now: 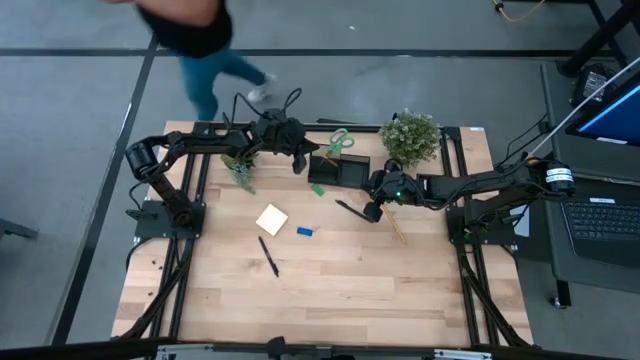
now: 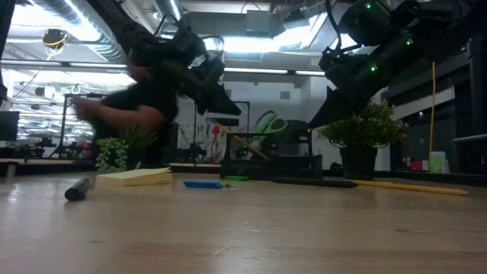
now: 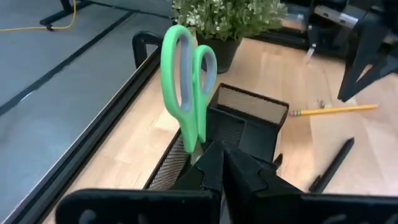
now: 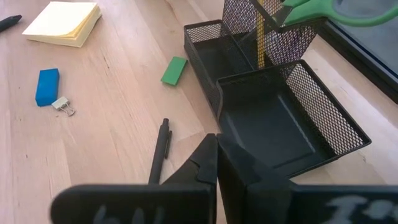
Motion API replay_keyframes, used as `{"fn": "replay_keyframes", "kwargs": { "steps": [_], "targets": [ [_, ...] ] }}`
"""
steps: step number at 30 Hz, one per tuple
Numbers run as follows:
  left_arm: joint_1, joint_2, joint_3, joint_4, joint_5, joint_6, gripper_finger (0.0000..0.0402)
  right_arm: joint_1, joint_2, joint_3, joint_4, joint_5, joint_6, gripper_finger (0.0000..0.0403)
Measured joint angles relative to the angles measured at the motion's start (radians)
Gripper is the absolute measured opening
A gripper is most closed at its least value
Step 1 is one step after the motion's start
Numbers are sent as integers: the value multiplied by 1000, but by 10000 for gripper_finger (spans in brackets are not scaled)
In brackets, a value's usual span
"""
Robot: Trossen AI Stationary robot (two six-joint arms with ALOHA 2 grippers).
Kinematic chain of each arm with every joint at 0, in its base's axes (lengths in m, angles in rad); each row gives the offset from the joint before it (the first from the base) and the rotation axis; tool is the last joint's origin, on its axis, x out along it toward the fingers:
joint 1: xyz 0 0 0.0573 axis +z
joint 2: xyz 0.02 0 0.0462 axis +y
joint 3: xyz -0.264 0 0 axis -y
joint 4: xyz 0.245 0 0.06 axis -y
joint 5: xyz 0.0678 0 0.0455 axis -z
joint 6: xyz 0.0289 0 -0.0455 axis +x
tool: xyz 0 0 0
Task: Pick and place office supplies into organizer
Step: Put the left yellow pencil into the black desk organizer
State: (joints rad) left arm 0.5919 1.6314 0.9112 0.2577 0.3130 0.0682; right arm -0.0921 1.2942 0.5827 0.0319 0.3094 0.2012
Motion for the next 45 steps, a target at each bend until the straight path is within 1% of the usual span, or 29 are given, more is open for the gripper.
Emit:
{"fn": "replay_keyframes", "kwargs": {
  "steps": [3, 6, 9, 17, 21, 24, 30, 35, 37, 45],
  "targets": [
    [0, 0, 0, 13, 0, -13, 3, 0, 0, 0, 0, 0, 0, 9],
    [10, -5, 0, 45, 1, -50, 14, 0, 0, 0, 0, 0, 0, 9],
    [36, -25, 0, 43, 0, -67, 34, 0, 0, 0, -2, 0, 0, 9],
    [148, -64, -3, -56, 5, -128, 93, 0, 0, 0, -36, 0, 4, 9],
    [173, -64, -4, -69, 40, -134, 110, 0, 0, 0, -37, 0, 4, 9],
    [194, -64, -4, -87, 71, -144, 117, 0, 0, 0, -38, 0, 4, 9],
    [241, -64, -4, -187, 84, -199, 126, 0, 0, 0, -38, 0, 4, 9],
    [262, -64, -4, -191, 200, -257, 132, 0, 0, 0, -38, 0, 4, 9],
    [269, -64, -4, -191, 224, -268, 134, 0, 0, 0, -38, 0, 5, 9],
    [273, -64, -4, -252, 236, -269, 135, 0, 0, 0, -38, 0, 8, 9]
  ]
}}
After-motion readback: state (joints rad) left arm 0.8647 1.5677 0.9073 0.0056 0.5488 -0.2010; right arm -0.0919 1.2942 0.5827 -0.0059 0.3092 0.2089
